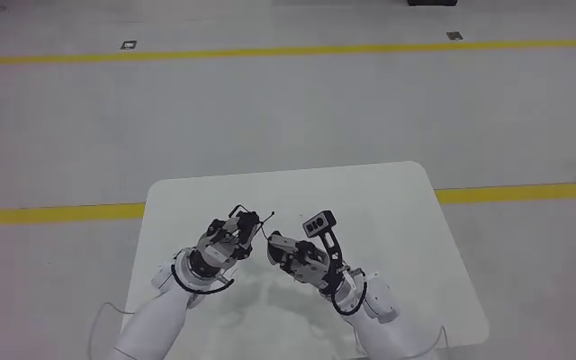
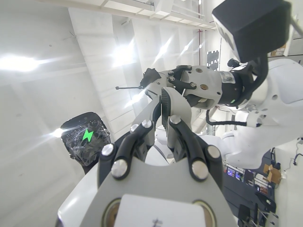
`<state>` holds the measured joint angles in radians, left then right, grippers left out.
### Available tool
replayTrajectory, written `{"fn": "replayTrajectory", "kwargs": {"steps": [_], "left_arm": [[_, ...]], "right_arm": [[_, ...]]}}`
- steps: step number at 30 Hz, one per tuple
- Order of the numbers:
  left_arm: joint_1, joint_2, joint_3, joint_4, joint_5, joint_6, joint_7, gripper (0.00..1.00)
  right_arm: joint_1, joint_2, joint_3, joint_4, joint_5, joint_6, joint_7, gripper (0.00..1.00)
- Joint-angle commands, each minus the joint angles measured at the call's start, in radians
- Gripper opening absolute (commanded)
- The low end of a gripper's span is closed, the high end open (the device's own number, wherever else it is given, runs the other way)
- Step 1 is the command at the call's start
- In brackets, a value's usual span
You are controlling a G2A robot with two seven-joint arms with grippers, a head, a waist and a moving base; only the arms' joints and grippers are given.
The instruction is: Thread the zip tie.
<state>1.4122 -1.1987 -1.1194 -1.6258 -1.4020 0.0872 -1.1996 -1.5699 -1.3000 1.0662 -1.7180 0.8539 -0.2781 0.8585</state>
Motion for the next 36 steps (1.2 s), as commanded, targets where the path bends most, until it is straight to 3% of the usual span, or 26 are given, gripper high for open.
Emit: {"fn": "replayTrajectory", "kwargs": {"steps": [1,31,32,33,36], "left_arm": [[0.001,0.000,-0.002,-0.002,0.003,0.001,0.001,0.00],[0.019,0.000,-0.024,-0.042,0.025,-0.009,0.002,0.00],[0.020,0.000,-0.024,-0.042,0.025,-0.009,0.002,0.00],[0.020,0.001,-0.025,-0.040,0.026,-0.009,0.001,0.00],[0.021,0.001,-0.030,-0.038,0.029,-0.012,0.001,0.00]], "right_arm": [[-0.002,0.001,0.001,0.003,-0.002,0.000,0.000,0.00],[-0.007,0.007,-0.004,0.030,-0.023,-0.008,-0.002,0.00],[-0.008,0.007,-0.004,0.029,-0.023,-0.008,-0.002,0.33],[-0.009,0.007,-0.003,0.028,-0.022,-0.008,-0.003,1.00],[-0.014,0.009,0.001,0.026,-0.022,-0.011,-0.003,1.00]]}}
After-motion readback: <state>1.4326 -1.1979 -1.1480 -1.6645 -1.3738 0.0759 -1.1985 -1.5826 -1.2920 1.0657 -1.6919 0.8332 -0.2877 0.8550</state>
